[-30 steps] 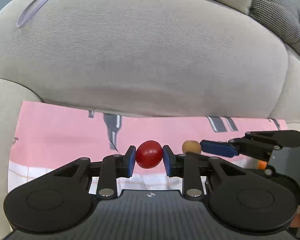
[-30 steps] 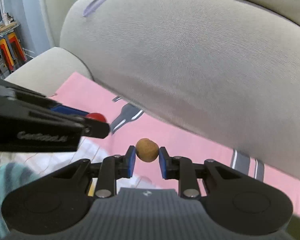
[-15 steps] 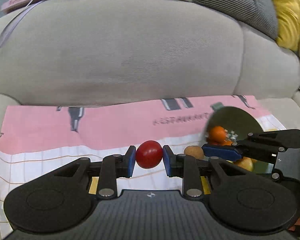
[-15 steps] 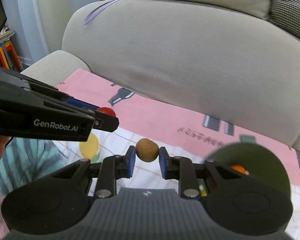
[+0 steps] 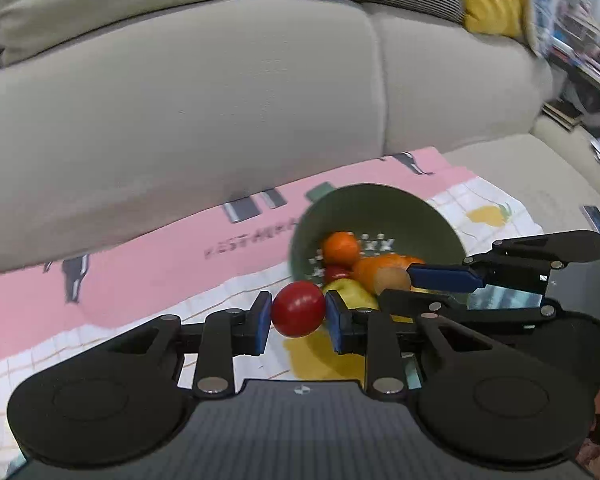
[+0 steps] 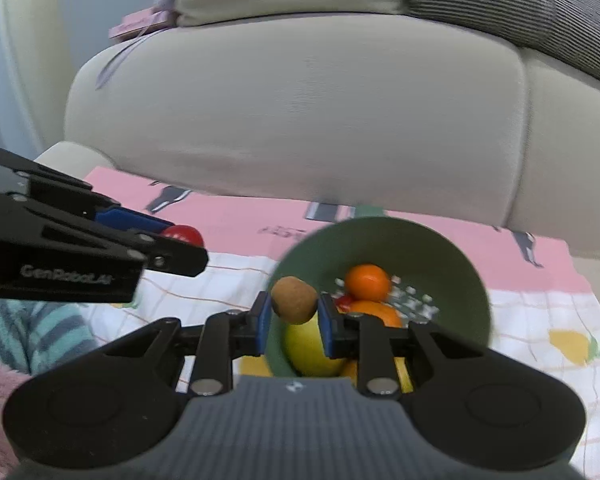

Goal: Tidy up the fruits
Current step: 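Lift the cherry tomato and brown fruit and carry both over the green colander, then lower both tools into the colander and open them to release the fruits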

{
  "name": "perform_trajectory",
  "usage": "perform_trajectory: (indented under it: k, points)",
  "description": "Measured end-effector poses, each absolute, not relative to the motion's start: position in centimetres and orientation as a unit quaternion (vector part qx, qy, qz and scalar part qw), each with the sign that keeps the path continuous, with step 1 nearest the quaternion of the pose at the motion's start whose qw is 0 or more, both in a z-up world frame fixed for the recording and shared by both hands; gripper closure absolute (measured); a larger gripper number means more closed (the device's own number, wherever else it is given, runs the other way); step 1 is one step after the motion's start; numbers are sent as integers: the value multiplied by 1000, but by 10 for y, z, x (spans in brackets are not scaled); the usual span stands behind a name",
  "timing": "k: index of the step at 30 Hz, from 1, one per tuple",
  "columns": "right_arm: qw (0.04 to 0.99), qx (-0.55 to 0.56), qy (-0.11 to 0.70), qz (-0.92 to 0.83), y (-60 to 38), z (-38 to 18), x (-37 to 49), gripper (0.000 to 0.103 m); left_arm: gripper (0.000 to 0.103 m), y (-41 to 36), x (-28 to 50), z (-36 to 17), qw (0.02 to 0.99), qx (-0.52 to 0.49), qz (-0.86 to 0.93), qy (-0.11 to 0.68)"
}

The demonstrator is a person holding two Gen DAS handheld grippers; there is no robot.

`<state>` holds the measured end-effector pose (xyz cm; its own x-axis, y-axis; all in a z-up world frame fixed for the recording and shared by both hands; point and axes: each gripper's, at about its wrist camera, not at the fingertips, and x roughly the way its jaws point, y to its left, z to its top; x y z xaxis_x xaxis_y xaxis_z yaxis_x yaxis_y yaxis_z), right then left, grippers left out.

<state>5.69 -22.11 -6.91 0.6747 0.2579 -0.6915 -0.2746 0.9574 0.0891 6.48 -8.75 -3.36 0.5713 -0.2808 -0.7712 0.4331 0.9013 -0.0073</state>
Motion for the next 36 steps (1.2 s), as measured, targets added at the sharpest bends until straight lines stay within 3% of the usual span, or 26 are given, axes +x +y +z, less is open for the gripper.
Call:
perform_trajectory:
  k: [20, 36]
  points:
    - [911, 48, 396, 102, -284, -109, 78, 81, 71, -151, 113, -78, 838, 113, -252, 470]
    - [902, 25, 418, 105, -293, -127, 97, 81, 71, -167, 128, -105, 781, 124, -292, 537]
